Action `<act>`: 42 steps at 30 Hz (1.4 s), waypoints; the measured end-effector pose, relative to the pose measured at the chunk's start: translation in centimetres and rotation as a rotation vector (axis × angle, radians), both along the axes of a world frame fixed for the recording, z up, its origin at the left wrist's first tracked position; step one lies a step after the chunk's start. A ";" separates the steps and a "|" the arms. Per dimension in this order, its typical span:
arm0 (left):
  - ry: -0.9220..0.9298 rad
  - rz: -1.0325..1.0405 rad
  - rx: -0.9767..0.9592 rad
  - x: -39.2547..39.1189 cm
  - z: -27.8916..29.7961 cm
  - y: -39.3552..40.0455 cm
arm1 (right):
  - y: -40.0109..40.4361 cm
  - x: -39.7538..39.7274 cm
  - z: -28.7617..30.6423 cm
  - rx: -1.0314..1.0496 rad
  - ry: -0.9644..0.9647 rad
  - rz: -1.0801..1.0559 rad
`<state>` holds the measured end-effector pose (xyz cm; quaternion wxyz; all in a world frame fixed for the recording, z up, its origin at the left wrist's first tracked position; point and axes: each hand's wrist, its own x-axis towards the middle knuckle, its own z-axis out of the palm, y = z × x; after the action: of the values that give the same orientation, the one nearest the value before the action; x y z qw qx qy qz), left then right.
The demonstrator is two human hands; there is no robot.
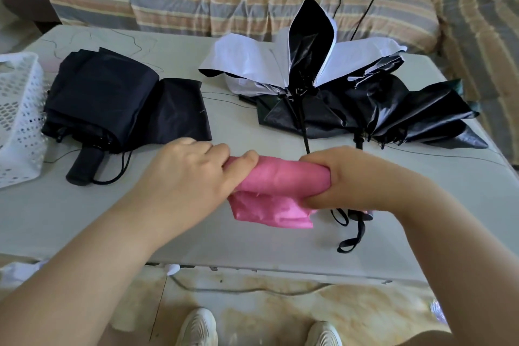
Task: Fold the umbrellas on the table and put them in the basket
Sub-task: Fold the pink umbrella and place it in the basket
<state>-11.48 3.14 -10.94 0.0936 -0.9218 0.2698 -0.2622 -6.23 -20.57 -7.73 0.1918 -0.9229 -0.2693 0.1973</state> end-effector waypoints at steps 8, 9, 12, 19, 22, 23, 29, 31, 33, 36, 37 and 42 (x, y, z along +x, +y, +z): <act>0.310 0.013 -0.191 -0.3 0.9 -1.4 | 1.4 -1.2 -1.5 -0.152 -0.804 0.086; 0.381 -0.002 -0.273 -0.3 1.1 -1.6 | 1.4 -1.3 -1.6 -0.126 -0.823 0.076; 0.397 0.002 -0.304 -0.2 1.3 -1.9 | 1.6 -1.5 -1.4 -0.110 -0.797 0.033; 0.010 -0.001 -0.040 -0.9 0.9 -3.0 | 0.2 -1.3 1.2 -0.024 -0.224 0.090; 0.133 -0.006 -0.161 -0.8 1.1 -2.7 | 0.2 -1.3 0.6 -0.048 -0.361 0.049; 0.249 0.010 -0.249 -0.7 1.4 -2.5 | 0.4 -1.3 0.3 -0.062 -0.473 0.052; 0.776 0.174 -0.314 -0.2 2.1 -1.8 | 0.5 -1.3 -1.1 -0.081 -0.784 0.130; 0.546 0.088 -0.309 -0.3 1.4 -1.8 | 0.8 -1.6 -0.3 -0.116 -0.706 0.113; 0.318 0.030 -0.173 -0.4 0.8 -2.0 | 0.7 -1.5 0.4 -0.145 -0.503 0.107; 0.072 0.002 0.000 -0.8 0.4 -2.8 | 0.8 -1.5 0.9 -0.104 -0.117 0.083; 0.037 0.004 0.018 -0.9 0.6 -3.0 | 0.7 -1.4 0.9 -0.073 -0.102 0.083; 0.377 0.097 -0.237 -0.7 1.5 -2.6 | 1.3 -1.4 -0.3 -0.160 -0.521 0.080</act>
<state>-12.21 0.50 -9.41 -0.0548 -0.9709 0.2053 -0.1102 -7.60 -19.28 -8.08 0.0346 -0.9433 -0.3295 -0.0187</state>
